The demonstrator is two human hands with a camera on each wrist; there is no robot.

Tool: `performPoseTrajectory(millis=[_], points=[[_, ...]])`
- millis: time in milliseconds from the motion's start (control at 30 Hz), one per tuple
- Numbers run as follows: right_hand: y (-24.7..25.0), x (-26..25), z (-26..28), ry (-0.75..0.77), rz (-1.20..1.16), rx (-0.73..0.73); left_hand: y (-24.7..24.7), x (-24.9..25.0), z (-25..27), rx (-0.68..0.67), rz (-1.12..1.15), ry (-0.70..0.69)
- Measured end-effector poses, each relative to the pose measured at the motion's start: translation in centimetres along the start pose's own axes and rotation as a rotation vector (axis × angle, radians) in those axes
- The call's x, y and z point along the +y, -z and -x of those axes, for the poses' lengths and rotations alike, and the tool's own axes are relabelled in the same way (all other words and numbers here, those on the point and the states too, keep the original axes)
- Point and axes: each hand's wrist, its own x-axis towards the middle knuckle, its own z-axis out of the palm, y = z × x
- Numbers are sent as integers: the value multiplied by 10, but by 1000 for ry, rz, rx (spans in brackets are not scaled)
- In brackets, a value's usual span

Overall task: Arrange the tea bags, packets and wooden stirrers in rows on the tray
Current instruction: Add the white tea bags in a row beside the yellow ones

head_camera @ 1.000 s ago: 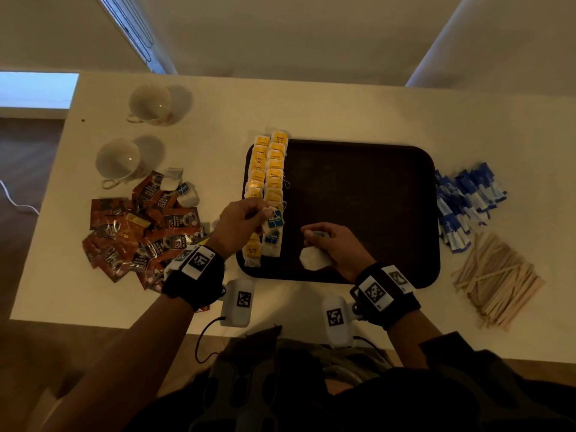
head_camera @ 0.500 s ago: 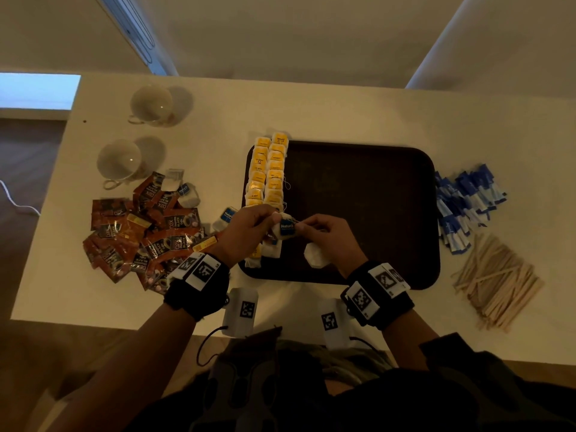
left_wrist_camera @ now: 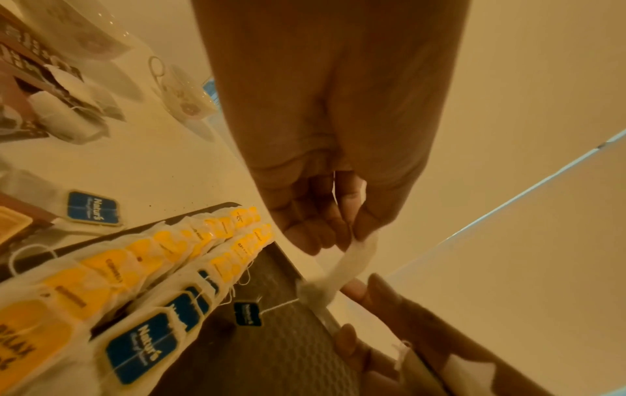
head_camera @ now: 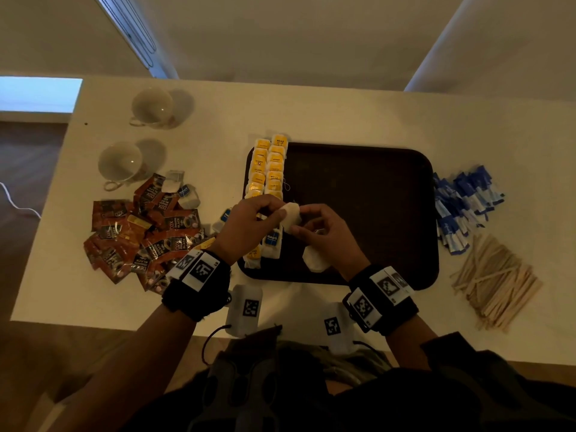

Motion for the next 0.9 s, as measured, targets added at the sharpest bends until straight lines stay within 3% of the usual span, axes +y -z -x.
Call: performPoseTrajectory(millis=[400, 467, 533, 600, 667, 767, 900], points=[[21, -40, 7, 247, 45, 79, 5, 47, -6, -1, 184, -123], [28, -50, 11, 248, -34, 93, 3, 52, -6, -93, 343, -66], [33, -57, 17, 223, -115, 91, -2, 48, -5, -295, 436, 39], [36, -61, 23, 201, -150, 103, -11, 44, -2, -485, 384, 100], [38, -61, 24, 189, -147, 160, -23, 40, 1, -574, 265, 76], [43, -57, 23, 193, -91, 279, -28, 39, 7, -494, 139, 5], [48, -51, 22, 167, -69, 350, -18, 39, 19, -423, 139, -52]])
